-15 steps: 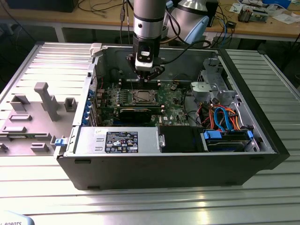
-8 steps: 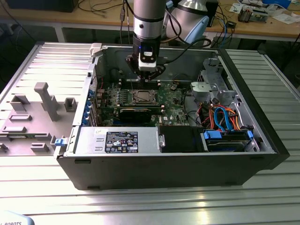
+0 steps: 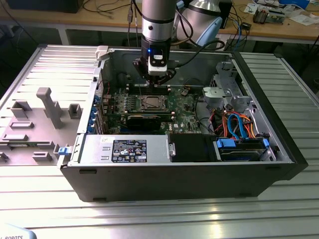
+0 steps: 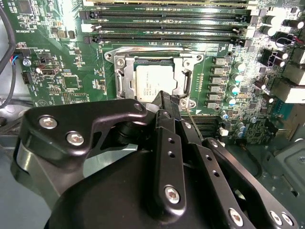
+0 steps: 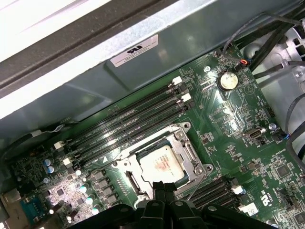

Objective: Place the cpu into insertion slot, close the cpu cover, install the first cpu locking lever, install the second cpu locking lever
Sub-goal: 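Install the first cpu locking lever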

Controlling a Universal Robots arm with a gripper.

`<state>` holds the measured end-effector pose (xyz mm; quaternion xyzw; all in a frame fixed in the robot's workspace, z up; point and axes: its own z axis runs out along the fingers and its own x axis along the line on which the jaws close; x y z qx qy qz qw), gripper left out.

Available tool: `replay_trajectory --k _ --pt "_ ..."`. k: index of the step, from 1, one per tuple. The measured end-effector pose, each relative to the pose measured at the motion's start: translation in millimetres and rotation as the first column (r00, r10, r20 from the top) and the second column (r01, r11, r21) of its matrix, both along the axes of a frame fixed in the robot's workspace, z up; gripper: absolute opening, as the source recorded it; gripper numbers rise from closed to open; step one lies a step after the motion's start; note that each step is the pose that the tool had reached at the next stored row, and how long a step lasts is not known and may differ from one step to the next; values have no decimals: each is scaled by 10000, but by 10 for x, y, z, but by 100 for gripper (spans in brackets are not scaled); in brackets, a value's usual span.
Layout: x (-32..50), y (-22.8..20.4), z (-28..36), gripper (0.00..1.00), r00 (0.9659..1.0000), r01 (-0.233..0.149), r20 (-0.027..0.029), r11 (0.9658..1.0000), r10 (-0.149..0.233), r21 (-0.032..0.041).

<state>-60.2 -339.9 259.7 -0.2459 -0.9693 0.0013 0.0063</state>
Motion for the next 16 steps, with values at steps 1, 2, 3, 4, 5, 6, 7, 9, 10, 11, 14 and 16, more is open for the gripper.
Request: replay_trajectory --k 1,2,3,4,5,6,7,9,10,11,14,16 --pt "0 0 0 11 10000 -5 0 10000 5 0" --pt "0 0 0 11 10000 -9 0 10000 9 0" --pt "-2 0 0 11 10000 -14 1 10000 14 0" --pt "-2 0 2 11 10000 -19 4 10000 19 0" --pt "-3 -1 6 11 10000 -24 4 10000 24 -1" --pt "-3 0 11 11 10000 -28 5 10000 28 -1" --pt "-3 0 21 11 10000 -33 6 10000 33 -1" --pt "-3 0 37 11 10000 -39 8 10000 39 -1" --pt "-4 0 58 11 10000 -47 14 10000 47 0" --pt "-6 0 76 11 10000 -68 26 10000 68 0" --pt "-6 0 80 11 9974 -720 54 9974 720 16" --pt "-6 0 79 11 9927 -1208 67 9927 1208 18"
